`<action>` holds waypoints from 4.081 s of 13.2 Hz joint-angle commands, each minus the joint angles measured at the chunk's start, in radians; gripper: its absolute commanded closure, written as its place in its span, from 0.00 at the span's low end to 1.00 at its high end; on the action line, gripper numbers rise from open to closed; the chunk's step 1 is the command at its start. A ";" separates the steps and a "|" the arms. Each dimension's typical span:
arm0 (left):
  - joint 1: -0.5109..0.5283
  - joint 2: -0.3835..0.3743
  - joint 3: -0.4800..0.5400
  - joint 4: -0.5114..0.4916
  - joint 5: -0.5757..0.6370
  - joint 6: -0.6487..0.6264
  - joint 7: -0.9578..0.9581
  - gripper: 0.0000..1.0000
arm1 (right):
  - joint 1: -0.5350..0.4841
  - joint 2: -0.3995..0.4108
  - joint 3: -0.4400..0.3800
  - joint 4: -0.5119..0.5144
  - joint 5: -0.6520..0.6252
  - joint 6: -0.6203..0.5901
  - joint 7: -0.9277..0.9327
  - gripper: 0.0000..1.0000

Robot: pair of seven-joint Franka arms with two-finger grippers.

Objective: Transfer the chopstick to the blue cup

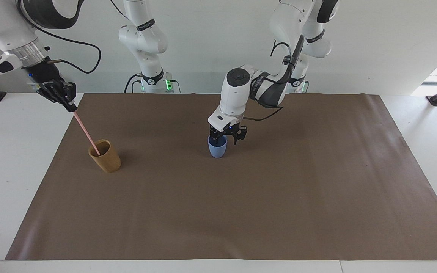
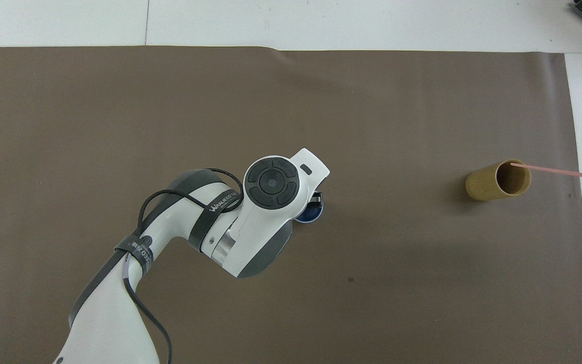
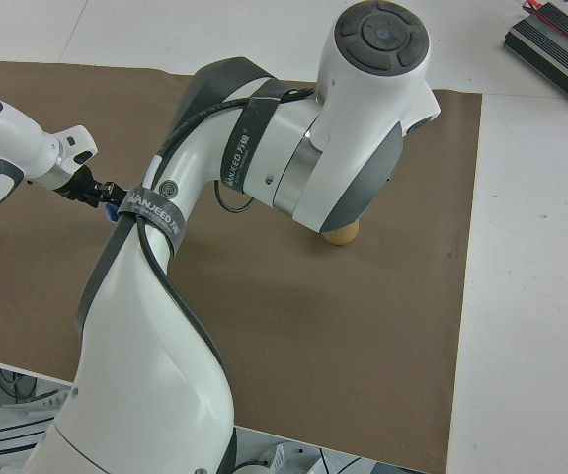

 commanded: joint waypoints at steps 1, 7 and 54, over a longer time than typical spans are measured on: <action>0.024 -0.060 0.013 0.009 0.012 -0.061 -0.018 0.00 | 0.003 0.003 0.070 0.057 -0.098 -0.081 0.165 1.00; 0.201 -0.199 0.013 0.009 0.015 -0.243 0.094 0.00 | 0.207 0.000 0.147 0.091 -0.083 -0.155 0.799 1.00; 0.615 -0.414 0.041 0.238 -0.034 -0.740 0.726 0.00 | 0.540 0.053 0.144 -0.076 0.045 0.136 1.055 0.00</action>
